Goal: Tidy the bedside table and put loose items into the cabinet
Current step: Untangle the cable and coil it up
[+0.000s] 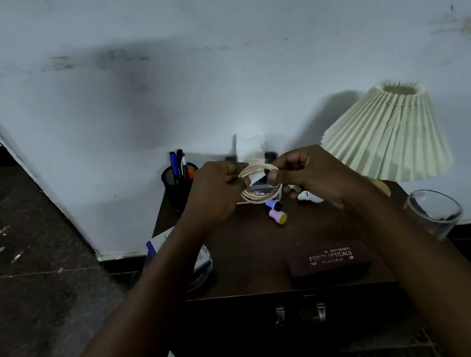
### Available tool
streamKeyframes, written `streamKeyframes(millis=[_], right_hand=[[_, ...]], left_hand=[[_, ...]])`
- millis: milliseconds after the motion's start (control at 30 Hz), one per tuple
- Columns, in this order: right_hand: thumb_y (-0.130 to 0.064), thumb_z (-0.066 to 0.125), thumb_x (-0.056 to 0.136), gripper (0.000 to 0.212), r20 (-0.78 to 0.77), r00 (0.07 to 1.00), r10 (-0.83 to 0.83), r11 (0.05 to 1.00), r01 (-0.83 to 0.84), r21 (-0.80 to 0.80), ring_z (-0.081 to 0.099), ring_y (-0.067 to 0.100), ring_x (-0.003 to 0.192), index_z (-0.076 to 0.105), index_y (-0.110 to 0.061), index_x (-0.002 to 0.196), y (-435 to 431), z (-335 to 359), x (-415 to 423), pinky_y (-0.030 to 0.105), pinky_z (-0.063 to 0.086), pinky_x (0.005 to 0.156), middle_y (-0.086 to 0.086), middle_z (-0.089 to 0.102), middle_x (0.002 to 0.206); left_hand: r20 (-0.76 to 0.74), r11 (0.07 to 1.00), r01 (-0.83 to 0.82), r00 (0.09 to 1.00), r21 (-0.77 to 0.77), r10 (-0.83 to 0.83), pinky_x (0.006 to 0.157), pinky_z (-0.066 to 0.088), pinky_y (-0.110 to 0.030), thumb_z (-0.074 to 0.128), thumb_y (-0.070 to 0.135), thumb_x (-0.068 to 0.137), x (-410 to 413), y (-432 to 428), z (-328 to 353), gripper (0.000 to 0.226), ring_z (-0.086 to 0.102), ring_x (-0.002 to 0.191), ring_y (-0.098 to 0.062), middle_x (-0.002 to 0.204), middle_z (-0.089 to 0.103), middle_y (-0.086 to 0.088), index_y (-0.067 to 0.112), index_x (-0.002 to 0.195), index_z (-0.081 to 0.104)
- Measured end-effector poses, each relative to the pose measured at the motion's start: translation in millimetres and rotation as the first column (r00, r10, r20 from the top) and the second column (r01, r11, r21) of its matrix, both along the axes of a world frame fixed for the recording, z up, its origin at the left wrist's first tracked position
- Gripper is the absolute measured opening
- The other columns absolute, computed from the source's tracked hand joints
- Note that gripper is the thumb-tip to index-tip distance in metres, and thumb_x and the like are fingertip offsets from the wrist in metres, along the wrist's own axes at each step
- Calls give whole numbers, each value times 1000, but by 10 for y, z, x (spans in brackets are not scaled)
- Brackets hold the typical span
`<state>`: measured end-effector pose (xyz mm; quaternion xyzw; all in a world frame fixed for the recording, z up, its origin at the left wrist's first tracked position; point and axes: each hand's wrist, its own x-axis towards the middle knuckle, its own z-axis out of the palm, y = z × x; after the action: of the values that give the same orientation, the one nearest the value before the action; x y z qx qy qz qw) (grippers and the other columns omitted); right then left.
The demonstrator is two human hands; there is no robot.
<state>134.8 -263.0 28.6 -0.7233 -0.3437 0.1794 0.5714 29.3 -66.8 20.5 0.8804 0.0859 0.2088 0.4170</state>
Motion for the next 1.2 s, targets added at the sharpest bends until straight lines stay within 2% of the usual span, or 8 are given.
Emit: streamKeyframes(millis=[300, 433, 500, 600, 733, 800, 1067, 1200], right_hand=[[-27, 72, 93, 10, 371, 916, -151, 971, 208, -117, 75, 21, 67, 77, -36, 94, -37, -33, 144, 52, 62, 72, -6, 77, 75], [-23, 69, 94, 29, 498, 854, -149, 953, 258, -156, 73, 3, 79, 70, -44, 115, -35, -71, 187, 38, 62, 78, -17, 78, 95], [-14, 62, 96, 37, 550, 826, -121, 957, 244, -157, 70, -4, 92, 71, -36, 124, -10, -96, 165, 23, 57, 83, -16, 77, 112], [-4, 58, 96, 42, 537, 841, -62, 978, 159, -136, 64, -18, 95, 72, -32, 123, 28, -124, 116, 3, 46, 79, -21, 76, 112], [-9, 59, 104, 25, 165, 986, 21, 999, -26, 29, 71, 10, 70, 75, -21, 120, 17, -133, 85, 26, 57, 58, 2, 80, 95], [-12, 60, 105, 22, 40, 999, 30, 992, -34, 121, 67, 16, 60, 75, -14, 121, 17, -120, 50, 28, 56, 53, 12, 77, 87], [-11, 57, 106, 17, 181, 980, -83, 996, 79, 33, 61, 13, 51, 73, -8, 111, 50, -103, -13, 27, 51, 48, 12, 68, 72], [-11, 59, 103, 17, 285, 957, -45, 997, 59, -42, 58, 3, 51, 75, -16, 106, 78, -86, -38, 17, 45, 48, 0, 68, 70]], left_hand=[[35, 988, -66, 997, 141, 62, 59, 42, -3, 79, 31, 90, -25, 70, 67, 10, 65, 72, 8, 73, 72, 13, 21, 86, 81], [26, 998, -8, 1000, 64, 6, 62, 45, -5, 77, 28, 93, -5, 94, 84, 11, 69, 77, 0, 77, 76, 9, 28, 82, 78], [28, 987, 28, 999, -161, -24, 69, 51, -8, 76, 20, 94, 11, 48, 59, 17, 71, 78, 4, 78, 77, 13, 28, 80, 76], [-18, 755, 109, 987, -647, -158, 83, 63, -39, 69, 10, 97, 8, -22, 48, 6, 78, 91, -18, 94, 81, -3, 12, 92, 72], [90, 326, 194, 947, -925, -307, 85, 64, -47, 65, 12, 93, -19, -23, 44, 8, 78, 95, -29, 104, 79, -9, 11, 98, 71], [92, 252, 182, 939, -950, -333, 95, 58, -52, 67, 20, 89, -20, -45, 9, 20, 75, 98, -29, 107, 76, -8, 12, 107, 69], [19, 724, 95, 993, -683, -113, 67, 59, -18, 66, 3, 97, -15, 4, 34, 20, 76, 91, -5, 102, 81, 5, 14, 110, 77], [10, 967, 97, 995, -234, -97, 84, 60, -33, 63, 14, 100, -50, -10, 93, 24, 75, 95, -16, 99, 81, 2, 26, 113, 80]])
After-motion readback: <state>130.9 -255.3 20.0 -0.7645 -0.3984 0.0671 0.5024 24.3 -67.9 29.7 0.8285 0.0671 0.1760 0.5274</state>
